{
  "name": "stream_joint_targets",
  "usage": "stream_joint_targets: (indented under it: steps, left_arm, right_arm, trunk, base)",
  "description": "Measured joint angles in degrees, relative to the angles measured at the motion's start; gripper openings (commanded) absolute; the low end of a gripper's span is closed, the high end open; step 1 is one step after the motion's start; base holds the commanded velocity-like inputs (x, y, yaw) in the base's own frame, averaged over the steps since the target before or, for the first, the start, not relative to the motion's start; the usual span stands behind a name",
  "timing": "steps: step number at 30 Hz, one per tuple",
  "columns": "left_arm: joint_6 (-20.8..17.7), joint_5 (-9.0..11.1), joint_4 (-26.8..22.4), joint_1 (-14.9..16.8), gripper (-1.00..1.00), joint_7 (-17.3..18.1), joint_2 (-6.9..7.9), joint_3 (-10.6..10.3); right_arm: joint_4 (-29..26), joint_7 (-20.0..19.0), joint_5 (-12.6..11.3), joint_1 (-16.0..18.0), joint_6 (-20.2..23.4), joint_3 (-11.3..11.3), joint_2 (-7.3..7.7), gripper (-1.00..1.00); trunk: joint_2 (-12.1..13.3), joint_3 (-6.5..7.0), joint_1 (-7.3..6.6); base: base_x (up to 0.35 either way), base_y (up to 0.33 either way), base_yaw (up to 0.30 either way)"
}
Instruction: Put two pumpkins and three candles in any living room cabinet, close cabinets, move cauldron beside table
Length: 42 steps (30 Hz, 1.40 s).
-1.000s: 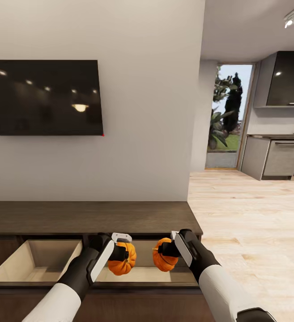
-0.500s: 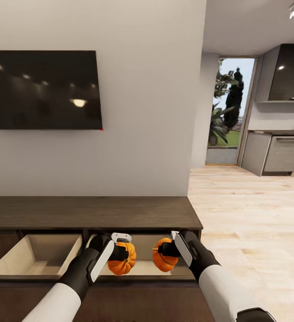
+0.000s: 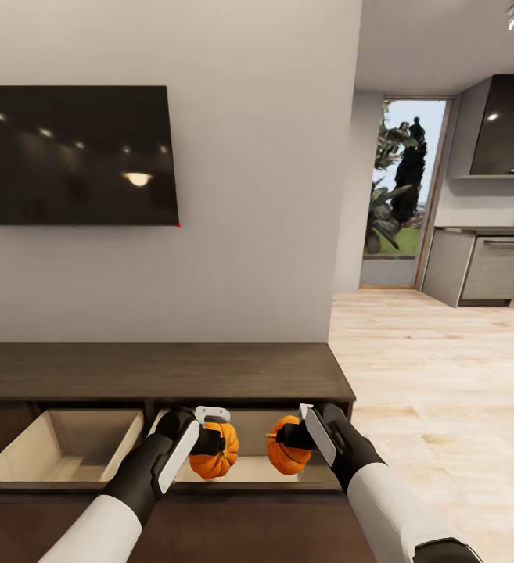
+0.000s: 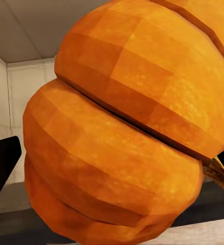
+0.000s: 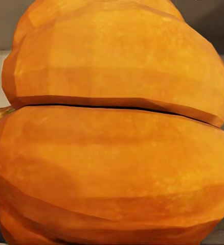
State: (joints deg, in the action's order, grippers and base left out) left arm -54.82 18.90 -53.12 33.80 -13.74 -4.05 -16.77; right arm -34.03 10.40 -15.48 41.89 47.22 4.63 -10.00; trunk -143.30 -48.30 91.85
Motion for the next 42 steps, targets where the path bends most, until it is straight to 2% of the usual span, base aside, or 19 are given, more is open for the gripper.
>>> stream_joint_targets:
  steps: [24,30,37,40,42]
  left_arm:
    - [-0.04,-0.16,0.0,0.0,-1.0,0.01,-0.01,-0.04]
    - [-0.05,-0.18,0.0,0.0,-1.0,-0.05,-0.01,-0.05]
    - [-0.04,-0.13,0.13,0.04,-1.0,0.01,-0.1,-0.02]
    - [-0.02,0.11,2.35,0.59,-1.0,0.16,-0.51,0.0]
    - [0.01,-0.07,6.47,3.4,-1.0,0.0,-1.03,0.06]
  right_arm:
    - [0.26,0.08,-0.02,0.0,0.22,0.04,0.0,-1.0]
    - [0.74,0.08,0.14,-0.01,2.79,0.24,0.0,-1.0]
    - [0.78,0.08,0.21,0.0,3.38,0.37,0.0,-1.0]
    - [0.78,0.08,0.26,0.01,3.41,0.38,0.0,-1.0]
    - [0.79,0.08,0.26,0.0,3.42,0.39,0.0,-1.0]
  trunk:
    - [0.0,0.0,0.01]
    - [0.0,0.0,0.01]
    - [0.0,0.0,0.01]
    - [0.0,0.0,0.01]
    - [0.0,0.01,0.01]
  base:
    - [0.082,0.002,0.0]
    - [0.004,0.0,0.0]
    - [0.0,0.0,0.0]
    - [0.0,0.0,0.0]
    - [0.0,0.0,0.0]
